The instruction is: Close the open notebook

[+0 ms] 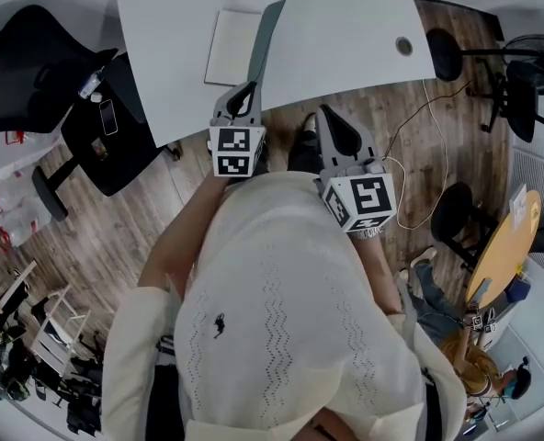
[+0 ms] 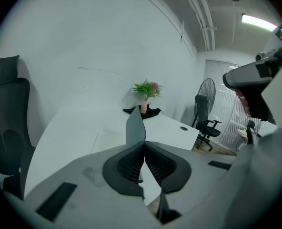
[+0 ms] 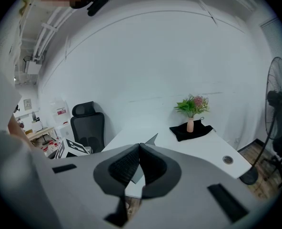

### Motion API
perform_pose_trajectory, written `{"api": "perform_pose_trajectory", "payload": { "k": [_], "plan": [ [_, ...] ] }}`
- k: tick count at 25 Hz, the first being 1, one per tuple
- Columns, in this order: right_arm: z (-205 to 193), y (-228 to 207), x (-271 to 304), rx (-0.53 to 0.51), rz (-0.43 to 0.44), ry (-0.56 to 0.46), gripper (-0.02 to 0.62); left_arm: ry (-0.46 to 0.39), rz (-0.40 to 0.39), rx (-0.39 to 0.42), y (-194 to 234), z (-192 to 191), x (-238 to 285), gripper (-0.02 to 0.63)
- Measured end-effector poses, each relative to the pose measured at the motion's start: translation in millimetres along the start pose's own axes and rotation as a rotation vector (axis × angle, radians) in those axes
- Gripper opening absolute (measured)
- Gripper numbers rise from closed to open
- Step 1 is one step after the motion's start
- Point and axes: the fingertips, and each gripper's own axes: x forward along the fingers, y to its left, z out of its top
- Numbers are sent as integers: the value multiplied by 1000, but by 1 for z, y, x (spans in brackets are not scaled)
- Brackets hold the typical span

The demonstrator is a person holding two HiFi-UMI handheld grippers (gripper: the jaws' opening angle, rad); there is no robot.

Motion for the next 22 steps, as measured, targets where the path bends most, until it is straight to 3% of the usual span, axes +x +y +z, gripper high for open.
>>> {"api": "perform_pose_trajectory", "payload": {
  "k": [22],
  "plan": [
    [2, 6, 11, -12, 53, 10, 2, 20, 110, -49, 40, -14, -4, 18]
  ]
}}
